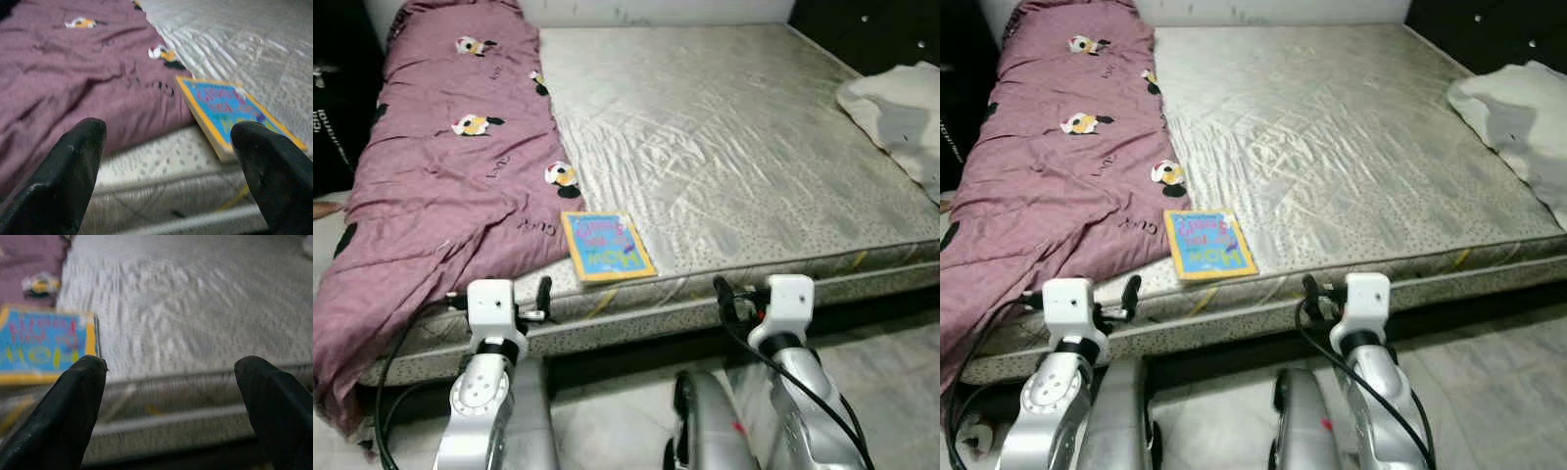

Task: Clean up the room

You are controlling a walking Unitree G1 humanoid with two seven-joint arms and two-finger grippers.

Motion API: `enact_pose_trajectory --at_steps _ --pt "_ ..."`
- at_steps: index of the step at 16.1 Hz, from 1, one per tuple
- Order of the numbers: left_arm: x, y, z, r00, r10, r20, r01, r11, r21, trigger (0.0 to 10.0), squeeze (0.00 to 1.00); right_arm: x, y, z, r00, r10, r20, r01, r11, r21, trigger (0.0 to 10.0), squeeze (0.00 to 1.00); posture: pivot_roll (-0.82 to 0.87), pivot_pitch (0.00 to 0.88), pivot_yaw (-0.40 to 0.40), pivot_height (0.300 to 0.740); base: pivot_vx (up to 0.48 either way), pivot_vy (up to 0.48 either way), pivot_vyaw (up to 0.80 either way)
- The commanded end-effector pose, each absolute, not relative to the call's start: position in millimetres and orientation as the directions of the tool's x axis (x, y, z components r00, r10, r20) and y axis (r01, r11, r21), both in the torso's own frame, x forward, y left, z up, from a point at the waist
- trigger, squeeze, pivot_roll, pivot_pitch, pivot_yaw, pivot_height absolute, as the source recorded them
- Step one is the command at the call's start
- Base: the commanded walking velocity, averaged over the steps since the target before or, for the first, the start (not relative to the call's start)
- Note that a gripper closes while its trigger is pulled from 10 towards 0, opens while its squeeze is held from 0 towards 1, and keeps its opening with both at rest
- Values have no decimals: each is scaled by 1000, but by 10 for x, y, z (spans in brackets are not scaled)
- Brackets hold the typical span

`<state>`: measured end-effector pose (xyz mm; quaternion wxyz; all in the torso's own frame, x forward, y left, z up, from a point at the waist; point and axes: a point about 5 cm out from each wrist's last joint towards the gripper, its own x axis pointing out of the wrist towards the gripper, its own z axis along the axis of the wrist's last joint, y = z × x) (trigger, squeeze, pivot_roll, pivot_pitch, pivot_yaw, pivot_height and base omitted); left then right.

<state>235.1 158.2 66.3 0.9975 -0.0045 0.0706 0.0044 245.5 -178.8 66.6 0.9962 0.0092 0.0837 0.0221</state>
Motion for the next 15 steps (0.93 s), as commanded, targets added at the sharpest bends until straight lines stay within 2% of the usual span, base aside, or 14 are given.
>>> enact_pose_trajectory --at_steps 1,13,15 --pt "2372 1572 711 992 -6 -125 3 1000 -26 10000 0 2477 -1781 720 988 54 -144 -52 998 20 10000 0 -49 79 -34 558 0 0 0" --pt "2377 1584 733 993 -12 -115 9 1000 -25 10000 0 2490 -1739 725 986 94 -137 -95 995 -2 10000 0 -46 78 -36 558 0 0 0" --pt "2379 1586 731 993 -11 -116 8 1000 -26 10000 0 2489 -1729 725 986 97 -139 -99 995 -4 10000 0 -46 78 -36 558 0 0 781"
